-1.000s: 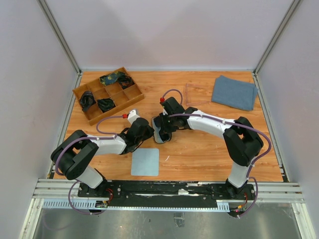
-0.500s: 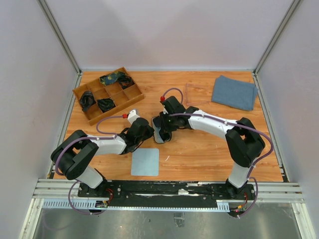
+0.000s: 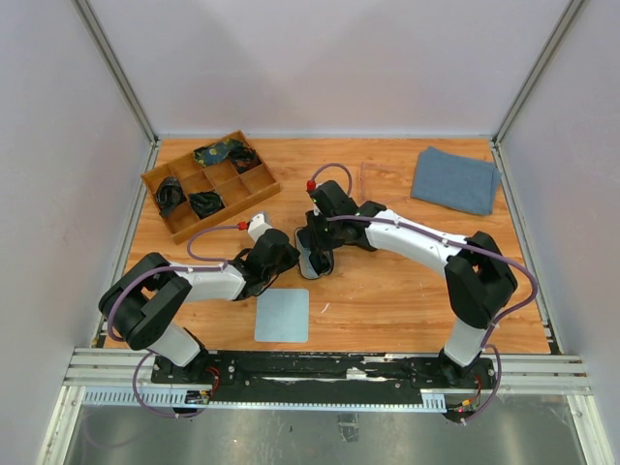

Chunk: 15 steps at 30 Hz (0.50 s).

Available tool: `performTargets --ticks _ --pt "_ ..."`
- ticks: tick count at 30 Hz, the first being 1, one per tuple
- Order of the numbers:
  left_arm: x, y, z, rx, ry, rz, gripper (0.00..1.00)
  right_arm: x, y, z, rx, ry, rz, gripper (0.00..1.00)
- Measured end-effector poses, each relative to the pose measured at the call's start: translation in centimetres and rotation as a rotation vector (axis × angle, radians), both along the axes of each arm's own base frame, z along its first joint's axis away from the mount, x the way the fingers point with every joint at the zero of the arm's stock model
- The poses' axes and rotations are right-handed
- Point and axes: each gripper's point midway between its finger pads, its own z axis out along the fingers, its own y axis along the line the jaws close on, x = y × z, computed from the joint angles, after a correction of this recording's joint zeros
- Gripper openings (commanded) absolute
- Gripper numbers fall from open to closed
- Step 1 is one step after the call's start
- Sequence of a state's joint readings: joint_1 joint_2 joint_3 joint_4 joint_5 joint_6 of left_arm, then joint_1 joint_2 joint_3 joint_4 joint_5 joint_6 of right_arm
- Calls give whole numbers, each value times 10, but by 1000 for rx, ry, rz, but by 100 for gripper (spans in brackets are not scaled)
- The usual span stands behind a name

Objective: Organize the sunglasses
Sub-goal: Place the sunglasses in the sunglasses case.

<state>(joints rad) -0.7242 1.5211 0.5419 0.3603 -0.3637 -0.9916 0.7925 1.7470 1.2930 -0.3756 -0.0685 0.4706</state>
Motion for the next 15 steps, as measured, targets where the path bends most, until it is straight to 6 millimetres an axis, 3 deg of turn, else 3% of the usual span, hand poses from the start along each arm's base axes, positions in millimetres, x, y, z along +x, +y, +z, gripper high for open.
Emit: performTargets --ticks 6,15 --pt "0 0 0 0 0 0 15 4 3 2 -42 -35 5 29" --pt "0 0 0 0 0 -1 15 3 -6 -13 -105 -18 -5 31"
